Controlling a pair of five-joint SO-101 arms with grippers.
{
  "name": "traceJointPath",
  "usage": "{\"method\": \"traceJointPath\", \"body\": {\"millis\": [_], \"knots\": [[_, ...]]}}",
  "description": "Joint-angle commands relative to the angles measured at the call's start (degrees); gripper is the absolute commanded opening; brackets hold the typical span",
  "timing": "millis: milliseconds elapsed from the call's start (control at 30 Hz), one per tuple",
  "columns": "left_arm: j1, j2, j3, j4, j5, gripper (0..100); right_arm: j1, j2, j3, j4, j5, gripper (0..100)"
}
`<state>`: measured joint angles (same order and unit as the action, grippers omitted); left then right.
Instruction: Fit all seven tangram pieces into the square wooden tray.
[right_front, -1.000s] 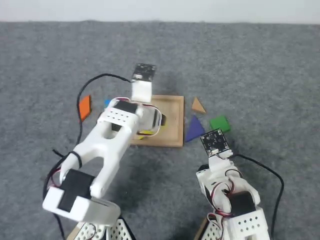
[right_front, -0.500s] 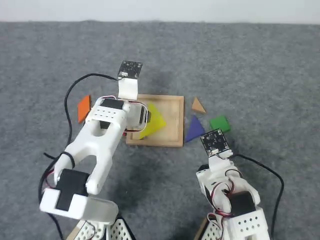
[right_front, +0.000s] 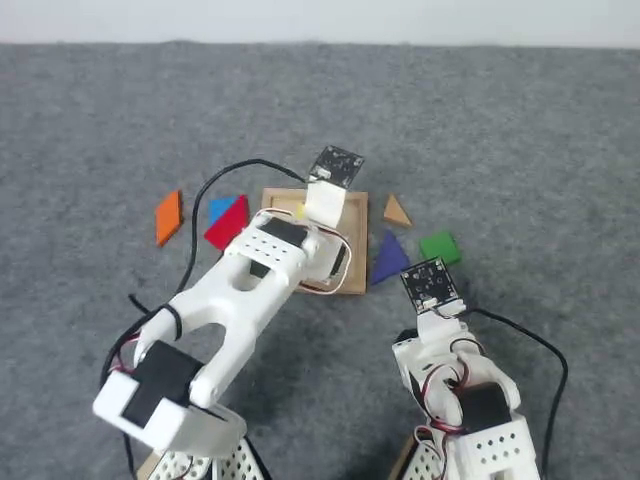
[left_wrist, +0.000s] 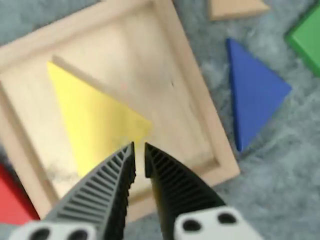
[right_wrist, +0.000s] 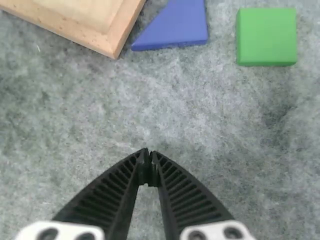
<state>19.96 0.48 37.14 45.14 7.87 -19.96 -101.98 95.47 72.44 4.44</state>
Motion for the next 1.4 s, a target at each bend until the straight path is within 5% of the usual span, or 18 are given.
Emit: {"method": "traceJointPath", "body": {"millis": [0,400,600,767,1067,1367], "knots": [[-3.8,-0.4,-0.5,-1.9,-0.4,1,0.9,-1.0,1.0,-1.5,0.5,0.6],[-9.9,-0.6,0.5,-1.6,-0.5,1,0.9,-1.0,1.0,-1.5,0.5,0.6],[-4.2,-4.5,0.2,-0.7,-0.9,1,0.9,-1.0,1.0,-1.5,0.5,0.6],[0.2,-1.3,4.0,-9.8,-0.7,1,0.9,-1.0,1.0,-1.5,0.5,0.6],[-4.5,14.4,-16.8,12.8,-0.9,1,0.9,-1.0,1.0,-1.4,0.5,0.6],[-11.5,15.4,-18.1,15.6,-0.9,1,0.9,-1.0,1.0,-1.4,0.5,0.6]]}}
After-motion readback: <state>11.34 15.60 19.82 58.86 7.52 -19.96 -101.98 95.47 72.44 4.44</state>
